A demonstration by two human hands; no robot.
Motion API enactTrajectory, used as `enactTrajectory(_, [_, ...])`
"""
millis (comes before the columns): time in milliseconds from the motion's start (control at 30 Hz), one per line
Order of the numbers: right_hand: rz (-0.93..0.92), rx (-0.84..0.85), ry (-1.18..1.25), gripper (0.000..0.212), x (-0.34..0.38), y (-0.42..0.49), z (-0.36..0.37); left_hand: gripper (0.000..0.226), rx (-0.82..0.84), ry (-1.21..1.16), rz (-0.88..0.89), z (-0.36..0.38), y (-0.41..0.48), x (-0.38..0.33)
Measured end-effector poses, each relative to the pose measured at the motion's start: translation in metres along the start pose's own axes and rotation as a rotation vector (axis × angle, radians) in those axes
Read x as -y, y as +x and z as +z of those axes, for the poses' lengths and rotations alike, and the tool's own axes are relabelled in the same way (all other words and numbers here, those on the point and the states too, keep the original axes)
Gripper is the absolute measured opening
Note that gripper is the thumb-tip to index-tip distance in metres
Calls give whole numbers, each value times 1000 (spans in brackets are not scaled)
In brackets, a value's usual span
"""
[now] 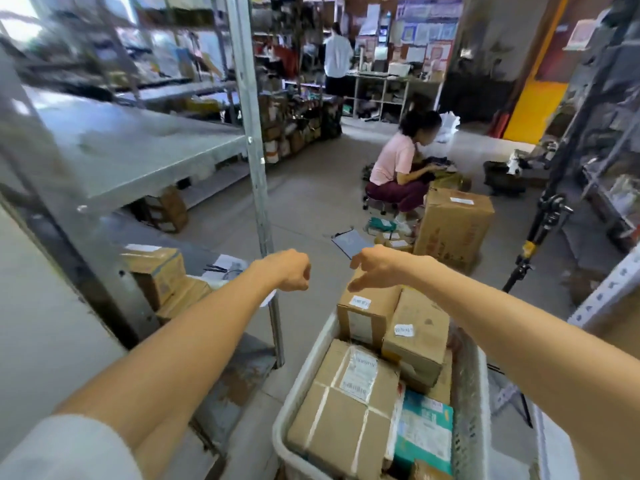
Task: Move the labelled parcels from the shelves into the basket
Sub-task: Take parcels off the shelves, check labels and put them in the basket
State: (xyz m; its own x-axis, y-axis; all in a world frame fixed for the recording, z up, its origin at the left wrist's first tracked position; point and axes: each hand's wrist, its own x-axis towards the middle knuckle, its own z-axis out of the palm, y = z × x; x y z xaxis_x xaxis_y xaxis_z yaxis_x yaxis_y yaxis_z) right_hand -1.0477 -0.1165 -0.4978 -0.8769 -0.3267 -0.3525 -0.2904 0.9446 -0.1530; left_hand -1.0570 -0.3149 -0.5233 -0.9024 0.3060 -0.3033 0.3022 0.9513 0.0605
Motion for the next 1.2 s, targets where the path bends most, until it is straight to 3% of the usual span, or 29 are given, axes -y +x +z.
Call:
enactTrajectory(233, [-319,-8,-130,61,88,1,-3,24,-49,-109,-297,15,-115,32])
enactTrajectory(500, [-735,-6,-355,46,233,-48,29,33,-131,-270,-739,67,-284,59])
enactTrajectory(667, [-966,21,-317,60,326,-114,48,34,-177,-328,-1001,80,-408,60])
enactTrajectory(933, [-1361,60,-460,58,404,-255,94,31,-192,-372,-1315,113,-578,-12])
enactTrajectory(1067, [-1435,115,-480,61,406,-294,111,28,-139,-469,-1465,130,-652,-52])
enactTrajectory(1200, [-1479,125,-582,58,412,-318,115,29,-229,-483,-1576,123,-680,-91])
